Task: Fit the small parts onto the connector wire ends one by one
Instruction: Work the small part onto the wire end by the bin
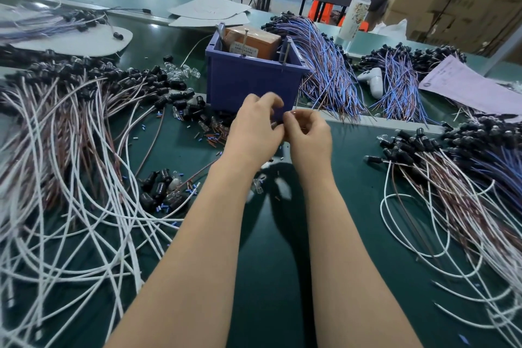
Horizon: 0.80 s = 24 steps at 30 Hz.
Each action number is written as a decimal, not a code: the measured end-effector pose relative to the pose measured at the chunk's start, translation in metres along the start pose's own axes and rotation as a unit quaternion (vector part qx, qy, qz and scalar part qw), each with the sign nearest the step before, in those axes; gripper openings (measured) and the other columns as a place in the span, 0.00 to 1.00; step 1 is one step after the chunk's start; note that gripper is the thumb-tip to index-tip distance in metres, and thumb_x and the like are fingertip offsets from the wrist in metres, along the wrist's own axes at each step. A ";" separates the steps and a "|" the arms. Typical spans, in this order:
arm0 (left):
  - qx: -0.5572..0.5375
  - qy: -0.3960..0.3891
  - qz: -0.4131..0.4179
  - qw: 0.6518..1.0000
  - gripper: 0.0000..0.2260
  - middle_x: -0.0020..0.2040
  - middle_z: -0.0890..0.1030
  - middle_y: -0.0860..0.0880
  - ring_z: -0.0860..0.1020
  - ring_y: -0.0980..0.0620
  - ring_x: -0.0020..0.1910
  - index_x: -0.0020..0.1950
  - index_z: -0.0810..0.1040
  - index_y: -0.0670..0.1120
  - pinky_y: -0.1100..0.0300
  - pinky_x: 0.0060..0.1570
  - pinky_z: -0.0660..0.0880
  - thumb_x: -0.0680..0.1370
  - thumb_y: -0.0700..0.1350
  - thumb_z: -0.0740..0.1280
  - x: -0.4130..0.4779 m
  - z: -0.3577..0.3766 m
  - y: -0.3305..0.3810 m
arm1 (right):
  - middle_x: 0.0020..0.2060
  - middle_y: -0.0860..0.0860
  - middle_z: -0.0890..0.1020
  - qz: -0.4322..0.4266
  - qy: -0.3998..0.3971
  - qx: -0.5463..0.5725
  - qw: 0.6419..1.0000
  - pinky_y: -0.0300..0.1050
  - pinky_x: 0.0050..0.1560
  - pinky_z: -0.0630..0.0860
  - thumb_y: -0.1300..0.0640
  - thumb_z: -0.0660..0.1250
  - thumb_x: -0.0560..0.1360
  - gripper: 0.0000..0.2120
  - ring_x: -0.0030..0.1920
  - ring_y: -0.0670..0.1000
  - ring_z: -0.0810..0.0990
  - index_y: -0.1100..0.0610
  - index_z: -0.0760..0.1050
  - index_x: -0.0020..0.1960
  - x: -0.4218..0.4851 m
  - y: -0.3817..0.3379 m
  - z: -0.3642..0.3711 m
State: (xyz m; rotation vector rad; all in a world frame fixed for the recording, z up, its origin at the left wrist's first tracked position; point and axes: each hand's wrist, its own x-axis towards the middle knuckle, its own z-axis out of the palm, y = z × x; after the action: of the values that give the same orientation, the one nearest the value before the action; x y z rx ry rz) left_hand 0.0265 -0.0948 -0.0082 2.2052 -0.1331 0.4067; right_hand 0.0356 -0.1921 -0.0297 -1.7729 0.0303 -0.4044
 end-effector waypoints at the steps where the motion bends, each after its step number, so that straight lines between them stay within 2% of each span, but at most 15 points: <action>1: -0.015 -0.009 0.009 1.000 0.08 0.46 0.75 0.50 0.76 0.51 0.42 0.54 0.75 0.46 0.58 0.49 0.75 0.75 0.44 0.68 0.001 -0.003 0.005 | 0.43 0.54 0.81 0.013 0.031 0.026 0.999 0.54 0.53 0.78 0.60 0.66 0.77 0.02 0.46 0.55 0.80 0.57 0.74 0.47 0.002 0.001 -0.003; 2: -0.022 -0.043 0.014 0.999 0.08 0.41 0.77 0.52 0.76 0.54 0.37 0.50 0.75 0.45 0.64 0.40 0.75 0.75 0.48 0.69 0.002 -0.005 0.010 | 0.42 0.55 0.80 0.033 0.064 0.060 0.996 0.53 0.51 0.78 0.60 0.65 0.77 0.03 0.44 0.54 0.80 0.59 0.73 0.48 0.005 0.001 -0.006; 4: 0.001 -0.176 -0.002 0.984 0.17 0.30 0.79 0.53 0.73 0.60 0.25 0.43 0.78 0.43 0.70 0.24 0.69 0.77 0.57 0.66 0.003 -0.007 0.018 | 0.38 0.55 0.79 0.079 0.123 0.149 0.978 0.45 0.42 0.77 0.60 0.64 0.78 0.04 0.38 0.50 0.78 0.61 0.72 0.47 0.010 0.003 -0.014; 6: 0.002 -0.298 -0.076 0.952 0.25 0.27 0.79 0.51 0.70 0.59 0.19 0.44 0.78 0.41 0.71 0.19 0.66 0.79 0.62 0.58 0.000 -0.007 0.023 | 0.34 0.53 0.77 0.119 0.163 0.220 0.954 0.37 0.32 0.74 0.60 0.62 0.79 0.05 0.31 0.47 0.76 0.60 0.70 0.46 0.014 0.004 -0.020; 7: -0.020 -0.313 -0.119 0.942 0.25 0.28 0.80 0.49 0.70 0.58 0.19 0.47 0.76 0.40 0.71 0.19 0.65 0.80 0.62 0.54 -0.002 -0.006 0.023 | 0.33 0.53 0.76 0.129 0.175 0.235 0.947 0.35 0.28 0.72 0.60 0.62 0.79 0.04 0.29 0.46 0.74 0.60 0.70 0.46 0.015 0.004 -0.022; 9: -0.119 -0.264 -0.180 0.940 0.19 0.32 0.78 0.46 0.68 0.56 0.19 0.50 0.70 0.46 0.69 0.21 0.64 0.81 0.60 0.52 -0.003 -0.003 0.020 | 0.32 0.51 0.73 0.132 0.179 0.216 0.951 0.34 0.26 0.68 0.61 0.61 0.79 0.05 0.28 0.46 0.70 0.59 0.70 0.44 0.016 0.005 -0.022; 11: -0.279 -0.149 -0.205 0.926 0.13 0.32 0.75 0.47 0.66 0.58 0.19 0.46 0.68 0.49 0.68 0.22 0.63 0.83 0.55 0.53 0.000 -0.002 0.018 | 0.31 0.50 0.71 0.125 0.167 0.170 0.963 0.35 0.29 0.66 0.59 0.61 0.79 0.10 0.30 0.47 0.67 0.55 0.70 0.39 0.015 0.006 -0.023; 14: -0.479 0.012 -0.196 0.856 0.09 0.31 0.71 0.51 0.65 0.61 0.20 0.44 0.71 0.46 0.69 0.22 0.62 0.83 0.45 0.56 0.008 -0.010 0.010 | 0.31 0.49 0.69 0.130 0.166 0.117 0.971 0.38 0.31 0.63 0.57 0.61 0.79 0.12 0.31 0.47 0.66 0.53 0.67 0.36 0.015 0.010 -0.026; 16: -0.549 0.082 -0.189 0.810 0.11 0.30 0.70 0.52 0.65 0.61 0.21 0.44 0.74 0.43 0.70 0.23 0.62 0.83 0.43 0.57 0.010 -0.018 0.004 | 0.29 0.48 0.68 0.130 0.183 0.069 0.972 0.40 0.30 0.61 0.56 0.60 0.78 0.14 0.29 0.47 0.64 0.53 0.64 0.34 0.015 0.010 -0.029; 17: -0.561 0.112 -0.185 0.799 0.12 0.29 0.70 0.52 0.65 0.61 0.22 0.43 0.75 0.43 0.69 0.24 0.63 0.83 0.43 0.57 0.011 -0.021 0.002 | 0.28 0.47 0.67 0.124 0.186 0.031 0.974 0.41 0.29 0.60 0.56 0.60 0.77 0.15 0.28 0.47 0.63 0.53 0.63 0.32 0.014 0.010 -0.031; 19: -0.534 0.163 -0.172 0.812 0.13 0.29 0.70 0.52 0.66 0.61 0.24 0.41 0.76 0.43 0.68 0.25 0.64 0.83 0.43 0.58 0.013 -0.024 0.000 | 0.26 0.47 0.66 0.110 0.171 -0.056 0.978 0.43 0.29 0.59 0.56 0.60 0.77 0.17 0.28 0.49 0.63 0.54 0.62 0.30 0.013 0.009 -0.034; 21: -0.455 0.181 -0.154 0.858 0.14 0.29 0.71 0.52 0.67 0.60 0.24 0.39 0.76 0.45 0.67 0.27 0.64 0.83 0.43 0.58 0.014 -0.026 -0.001 | 0.26 0.49 0.69 0.105 0.124 -0.159 0.974 0.45 0.31 0.61 0.56 0.60 0.76 0.16 0.32 0.53 0.67 0.57 0.67 0.30 0.010 0.005 -0.036; 22: -0.405 0.171 -0.146 0.886 0.14 0.29 0.71 0.52 0.67 0.59 0.24 0.38 0.76 0.45 0.66 0.28 0.64 0.83 0.43 0.58 0.014 -0.026 -0.003 | 0.29 0.51 0.73 0.101 0.097 -0.214 0.967 0.45 0.35 0.64 0.56 0.60 0.76 0.14 0.37 0.56 0.71 0.59 0.72 0.34 0.009 0.003 -0.037; 24: -0.315 0.112 -0.143 0.931 0.16 0.28 0.72 0.52 0.68 0.58 0.25 0.36 0.76 0.46 0.64 0.30 0.66 0.82 0.43 0.59 0.015 -0.024 -0.004 | 0.42 0.56 0.80 0.060 0.071 -0.287 0.953 0.46 0.47 0.71 0.54 0.60 0.77 0.12 0.48 0.59 0.76 0.60 0.79 0.45 0.009 -0.002 -0.034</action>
State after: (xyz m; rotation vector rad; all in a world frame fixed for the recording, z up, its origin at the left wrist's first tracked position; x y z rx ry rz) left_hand 0.0356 -0.0725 0.0072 1.5013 0.1633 0.3832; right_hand 0.0334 -0.2260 -0.0192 -2.2952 0.3907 -0.4651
